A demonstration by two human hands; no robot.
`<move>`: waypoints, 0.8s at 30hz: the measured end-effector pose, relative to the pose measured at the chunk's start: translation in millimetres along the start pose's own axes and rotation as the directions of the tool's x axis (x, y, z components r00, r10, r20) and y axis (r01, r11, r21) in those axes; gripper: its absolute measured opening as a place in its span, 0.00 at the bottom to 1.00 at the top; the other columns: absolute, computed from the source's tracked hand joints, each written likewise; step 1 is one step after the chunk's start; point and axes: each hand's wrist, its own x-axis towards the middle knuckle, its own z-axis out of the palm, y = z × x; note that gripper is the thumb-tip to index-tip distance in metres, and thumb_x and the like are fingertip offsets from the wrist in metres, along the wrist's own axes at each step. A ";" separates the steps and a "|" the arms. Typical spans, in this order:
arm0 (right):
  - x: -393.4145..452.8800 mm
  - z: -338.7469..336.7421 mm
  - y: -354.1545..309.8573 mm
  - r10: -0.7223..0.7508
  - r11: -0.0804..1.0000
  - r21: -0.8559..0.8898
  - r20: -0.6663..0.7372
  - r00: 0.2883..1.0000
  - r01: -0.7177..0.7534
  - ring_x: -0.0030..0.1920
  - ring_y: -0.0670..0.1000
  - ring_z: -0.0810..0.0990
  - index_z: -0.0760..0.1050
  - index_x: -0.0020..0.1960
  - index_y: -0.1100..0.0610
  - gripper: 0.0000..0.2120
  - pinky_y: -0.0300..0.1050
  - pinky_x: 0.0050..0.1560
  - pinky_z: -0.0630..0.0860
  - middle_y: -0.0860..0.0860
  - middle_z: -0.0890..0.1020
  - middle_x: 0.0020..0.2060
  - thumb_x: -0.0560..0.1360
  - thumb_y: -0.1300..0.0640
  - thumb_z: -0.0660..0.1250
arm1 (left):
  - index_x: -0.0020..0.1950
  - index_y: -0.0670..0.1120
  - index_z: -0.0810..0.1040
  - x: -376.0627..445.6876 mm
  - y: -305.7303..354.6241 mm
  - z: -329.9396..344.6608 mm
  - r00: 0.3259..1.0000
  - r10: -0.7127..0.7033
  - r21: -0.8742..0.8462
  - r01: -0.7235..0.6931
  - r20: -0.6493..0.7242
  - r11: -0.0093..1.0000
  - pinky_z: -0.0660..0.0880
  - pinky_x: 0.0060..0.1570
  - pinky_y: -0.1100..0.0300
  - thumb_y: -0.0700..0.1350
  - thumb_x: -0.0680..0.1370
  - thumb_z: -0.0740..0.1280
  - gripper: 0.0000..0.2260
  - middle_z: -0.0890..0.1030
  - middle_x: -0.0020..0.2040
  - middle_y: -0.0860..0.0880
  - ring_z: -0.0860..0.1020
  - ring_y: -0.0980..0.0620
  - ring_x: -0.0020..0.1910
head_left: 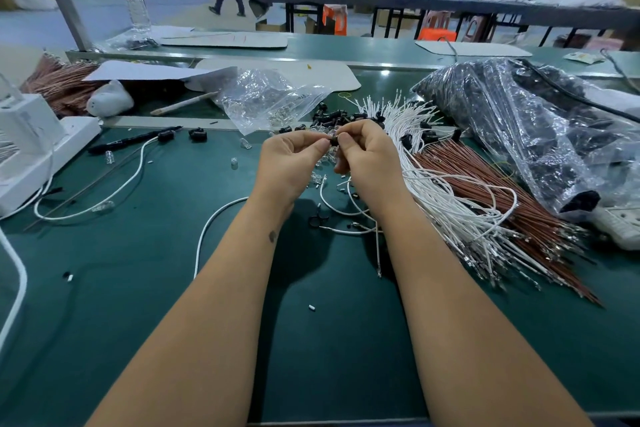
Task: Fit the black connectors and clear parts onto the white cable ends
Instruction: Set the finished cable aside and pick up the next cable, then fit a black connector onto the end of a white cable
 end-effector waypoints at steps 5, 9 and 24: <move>0.2 -9.8 -2.5 -0.150 0.886 -0.434 0.073 0.986 0.167 0.36 0.47 0.76 0.74 0.49 0.55 0.02 0.43 0.37 0.74 0.47 0.77 0.37 0.79 0.57 0.64 | 0.47 0.37 0.82 1.1 -6.4 -2.2 1.000 0.005 0.059 -0.005 0.007 0.998 0.73 0.38 0.71 0.35 0.76 0.68 0.04 0.81 0.36 0.51 0.76 0.59 0.34; 10.1 -35.8 -7.9 -0.266 0.620 -0.772 -0.039 0.963 0.140 0.36 0.45 0.73 0.74 0.55 0.55 0.06 0.39 0.34 0.66 0.47 0.76 0.40 0.80 0.56 0.62 | 0.46 0.41 0.83 0.9 -16.1 -1.9 0.999 0.034 0.166 -0.033 0.003 0.986 0.71 0.33 0.70 0.39 0.76 0.70 0.03 0.79 0.33 0.49 0.72 0.60 0.29; 12.5 -90.8 14.0 0.158 0.327 -0.816 -0.449 0.879 -0.476 0.60 0.61 0.73 0.74 0.57 0.59 0.12 0.55 0.59 0.69 0.59 0.78 0.57 0.74 0.60 0.63 | 0.47 0.43 0.84 -0.4 -18.7 -0.6 0.990 0.109 0.344 -0.134 0.089 0.930 0.61 0.26 0.74 0.41 0.76 0.70 0.04 0.69 0.19 0.61 0.67 0.62 0.21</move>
